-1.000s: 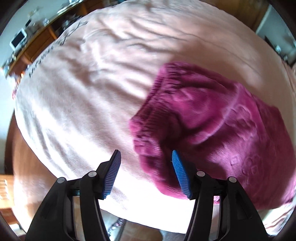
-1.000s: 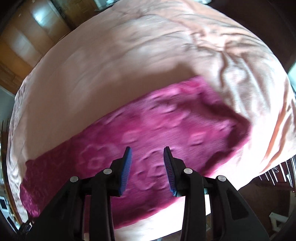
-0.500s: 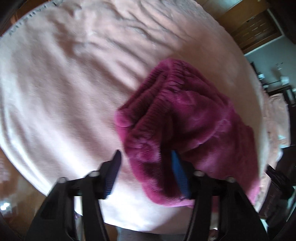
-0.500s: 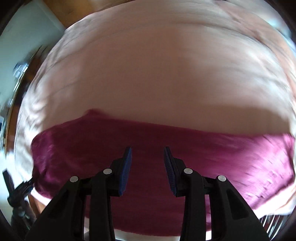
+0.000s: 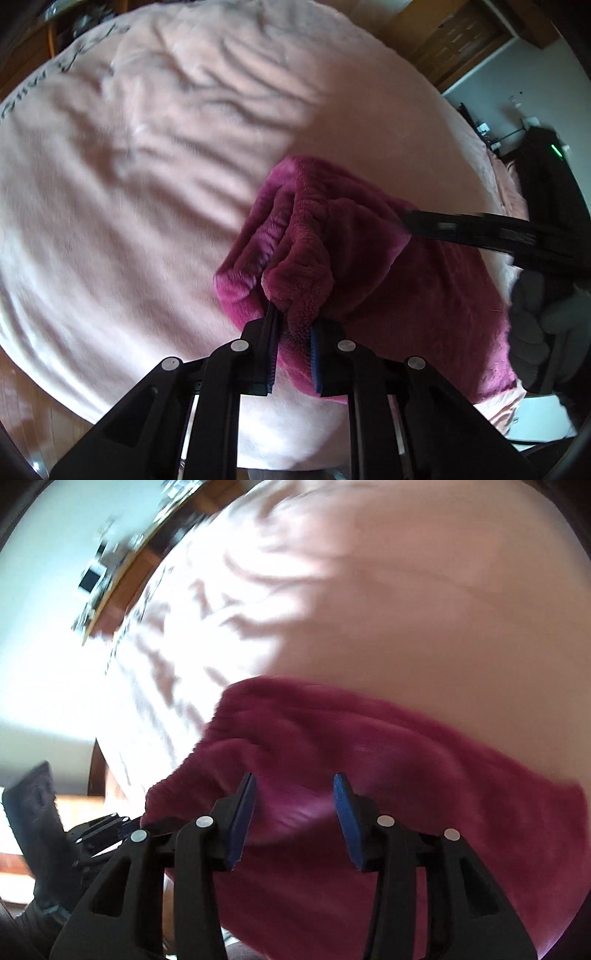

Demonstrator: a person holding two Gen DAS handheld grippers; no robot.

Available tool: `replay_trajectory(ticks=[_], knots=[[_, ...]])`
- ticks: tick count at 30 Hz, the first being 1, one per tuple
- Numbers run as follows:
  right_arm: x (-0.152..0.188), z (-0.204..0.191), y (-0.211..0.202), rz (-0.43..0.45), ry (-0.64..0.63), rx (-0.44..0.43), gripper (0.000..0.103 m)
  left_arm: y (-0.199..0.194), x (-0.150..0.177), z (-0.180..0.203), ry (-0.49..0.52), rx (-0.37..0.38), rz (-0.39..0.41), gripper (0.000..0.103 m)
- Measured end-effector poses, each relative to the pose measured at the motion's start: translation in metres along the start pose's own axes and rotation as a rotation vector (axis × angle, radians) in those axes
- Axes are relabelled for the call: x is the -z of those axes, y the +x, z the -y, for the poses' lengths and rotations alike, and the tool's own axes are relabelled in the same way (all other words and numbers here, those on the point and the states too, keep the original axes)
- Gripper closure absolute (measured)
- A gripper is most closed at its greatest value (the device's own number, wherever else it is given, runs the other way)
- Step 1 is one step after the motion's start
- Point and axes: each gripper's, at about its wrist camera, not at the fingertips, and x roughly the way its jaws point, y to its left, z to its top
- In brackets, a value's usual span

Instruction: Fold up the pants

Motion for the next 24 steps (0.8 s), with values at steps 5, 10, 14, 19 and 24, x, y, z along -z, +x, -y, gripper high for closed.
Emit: replay_trajectory(ticks=[5,10,14,19,24], knots=[[-0.037,-0.027,0.068,-0.072,-0.058,0.095,0.058,0.021,0.007,-0.012,0.032,-0.051,-0.023,0.089],[-0.059,-0.036,0.106,-0.077,-0.082,0.177,0.056,0.04,0.015,-0.023,0.046,-0.109,-0.04,0.089],[-0.048,-0.042,0.097,-0.036,-0.102,0.174,0.056,0.047,0.008,-0.02,0.052,-0.121,-0.067,0.086],[-0.022,-0.039,0.045,0.048,-0.109,0.115,0.056,0.041,0.005,-0.011,0.129,-0.143,-0.109,0.081],[0.021,0.0,-0.013,0.143,-0.007,0.082,0.056,0.03,-0.006,0.007,0.288,-0.282,-0.088,0.056]])
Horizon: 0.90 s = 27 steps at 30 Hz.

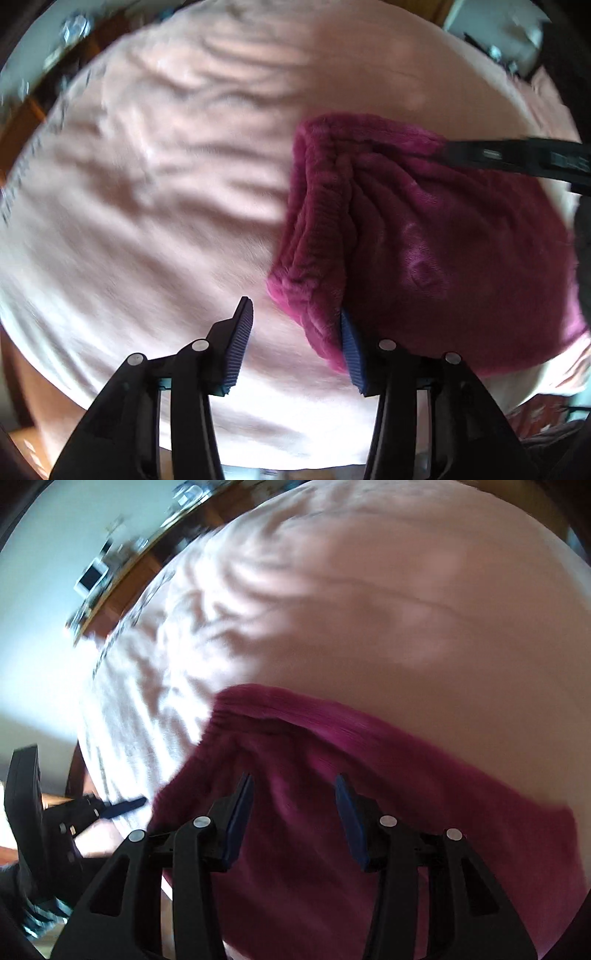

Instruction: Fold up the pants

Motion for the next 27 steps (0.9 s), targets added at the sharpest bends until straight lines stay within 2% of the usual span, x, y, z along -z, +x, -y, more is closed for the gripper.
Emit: replay_trajectory(ticks=[5,7,9,11,14,18,20,24,27], knots=[[0.047,0.09,-0.053,0.065,0.257,0.121,0.056,-0.017,-0.028,0.026,0.111,-0.122,0.079,0.056],[0.067,0.118,-0.064,0.072,0.342,0.169,0.056,-0.025,-0.039,0.04,0.133,-0.192,0.125,0.056],[0.085,0.143,-0.066,0.057,0.415,0.184,0.056,-0.032,-0.044,0.049,0.122,-0.15,0.145,0.056],[0.096,0.166,-0.066,0.05,0.475,0.206,0.056,-0.026,-0.045,0.066,0.131,-0.074,0.125,0.056],[0.093,0.18,-0.055,0.052,0.493,0.24,0.056,-0.005,-0.031,0.096,0.264,-0.024,0.085,0.056],[0.073,0.203,-0.036,0.035,0.507,0.278,0.054,0.038,-0.009,0.102,0.329,-0.056,-0.02,0.056],[0.068,0.211,-0.025,0.02,0.524,0.265,0.052,0.056,0.0,0.093,0.353,-0.061,-0.037,0.053],[0.082,0.213,-0.038,0.041,0.509,0.249,0.052,0.06,-0.002,0.089,0.377,-0.042,-0.043,0.052],[0.095,0.199,-0.062,0.09,0.524,0.239,0.052,0.055,-0.013,0.091,0.371,-0.049,-0.057,0.052]])
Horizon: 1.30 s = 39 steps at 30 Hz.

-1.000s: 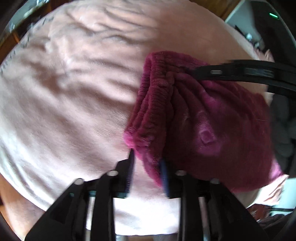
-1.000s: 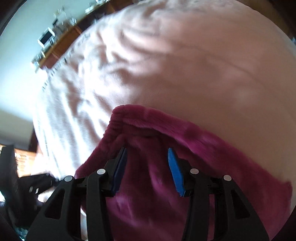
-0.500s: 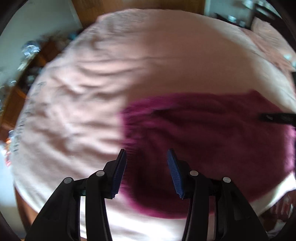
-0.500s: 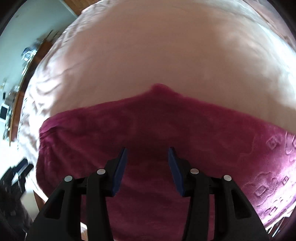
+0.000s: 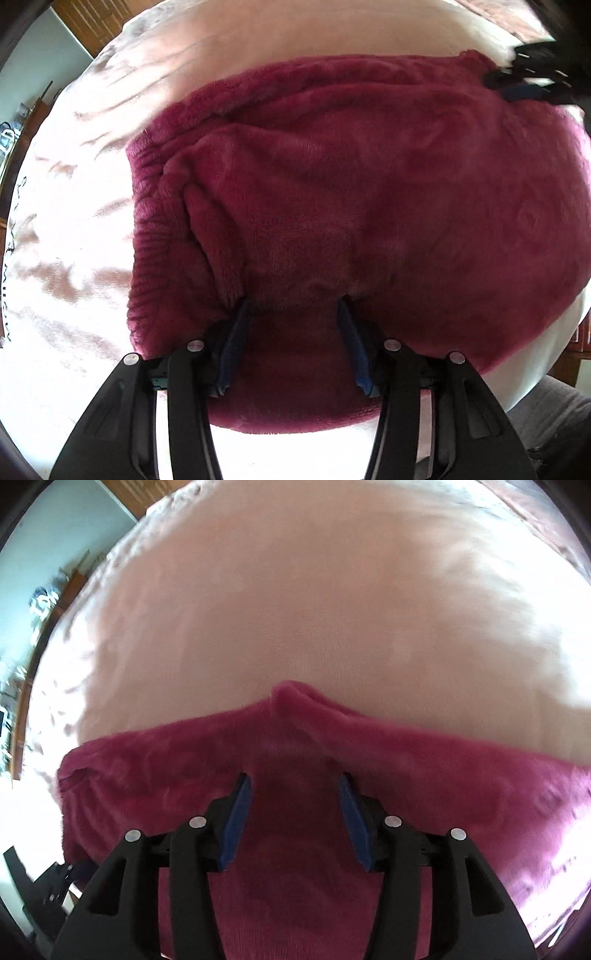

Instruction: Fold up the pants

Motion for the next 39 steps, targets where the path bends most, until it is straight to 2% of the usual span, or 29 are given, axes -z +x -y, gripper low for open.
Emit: replay_trajectory(ticks=[6,9,15,19,24,28,33,37,39], knots=[[0.043,0.045,-0.055,0.063,0.075,0.024,0.052,-0.035,-0.028,0.023,0.079,-0.049,0.084,0.052],[0.068,0.093,-0.077,0.079,0.168,0.051,0.052,-0.05,-0.042,0.049,0.144,-0.058,0.13,0.052],[0.103,0.192,-0.109,0.103,0.344,0.097,0.052,-0.068,-0.065,0.129,0.227,-0.011,0.169,0.052],[0.13,0.275,-0.138,0.133,0.466,0.153,0.052,-0.076,-0.071,0.191,0.3,0.008,0.171,0.052],[0.159,0.372,-0.173,0.18,0.604,0.191,0.052,-0.081,-0.08,0.276,0.375,0.069,0.159,0.051],[0.184,0.448,-0.198,0.227,0.726,0.172,0.052,-0.067,-0.088,0.336,0.399,0.159,0.098,0.048],[0.198,0.513,-0.213,0.249,0.775,0.168,0.052,-0.043,-0.108,0.401,0.462,0.14,0.077,0.048],[0.214,0.547,-0.203,0.194,0.828,0.135,0.052,-0.015,-0.121,0.449,0.528,0.133,0.01,0.041],[0.224,0.561,-0.201,0.182,0.865,0.107,0.052,0.0,-0.126,0.461,0.541,0.1,-0.02,0.041]])
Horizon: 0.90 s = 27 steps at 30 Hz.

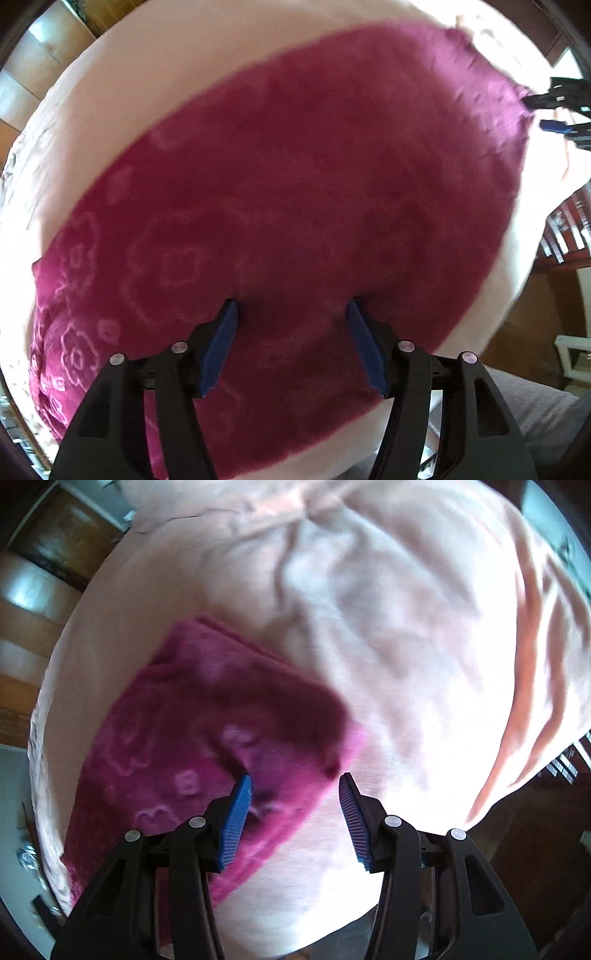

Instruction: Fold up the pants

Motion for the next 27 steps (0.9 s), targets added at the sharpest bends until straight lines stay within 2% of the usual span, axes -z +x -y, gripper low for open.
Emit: replay_trajectory(ticks=[5,9,12,15,18,19,20,21,24,27], knots=[[-0.008,0.03,-0.002,-0.023,0.101,-0.138,0.046,0.009,-0.02,0.003,-0.001,-0.002,-0.034,0.04],[-0.015,0.048,0.012,-0.052,0.254,-0.277,0.045,-0.002,-0.04,0.006,0.01,-0.017,-0.009,0.04],[-0.018,0.058,0.027,-0.078,0.339,-0.32,0.045,-0.017,-0.062,0.01,0.015,-0.012,0.031,0.04],[-0.019,0.06,0.039,-0.085,0.379,-0.316,0.045,-0.031,-0.087,0.018,0.026,0.004,0.083,0.04],[-0.018,0.059,0.037,-0.08,0.376,-0.322,0.046,-0.042,-0.116,0.017,0.022,0.038,0.114,0.04],[-0.021,0.056,0.036,-0.079,0.368,-0.334,0.052,-0.044,-0.126,0.02,0.011,0.056,0.117,0.04],[-0.019,0.048,0.034,-0.078,0.353,-0.35,0.065,-0.045,-0.138,0.021,-0.004,0.077,0.119,0.04],[-0.021,0.044,0.031,-0.077,0.335,-0.358,0.072,-0.046,-0.14,0.022,-0.014,0.089,0.123,0.04],[-0.025,0.028,0.014,-0.044,0.237,-0.352,0.078,-0.047,-0.169,0.034,-0.05,0.138,0.134,0.04],[-0.027,0.009,-0.006,-0.009,0.13,-0.332,0.079,-0.049,-0.184,0.056,-0.068,0.179,0.127,0.04]])
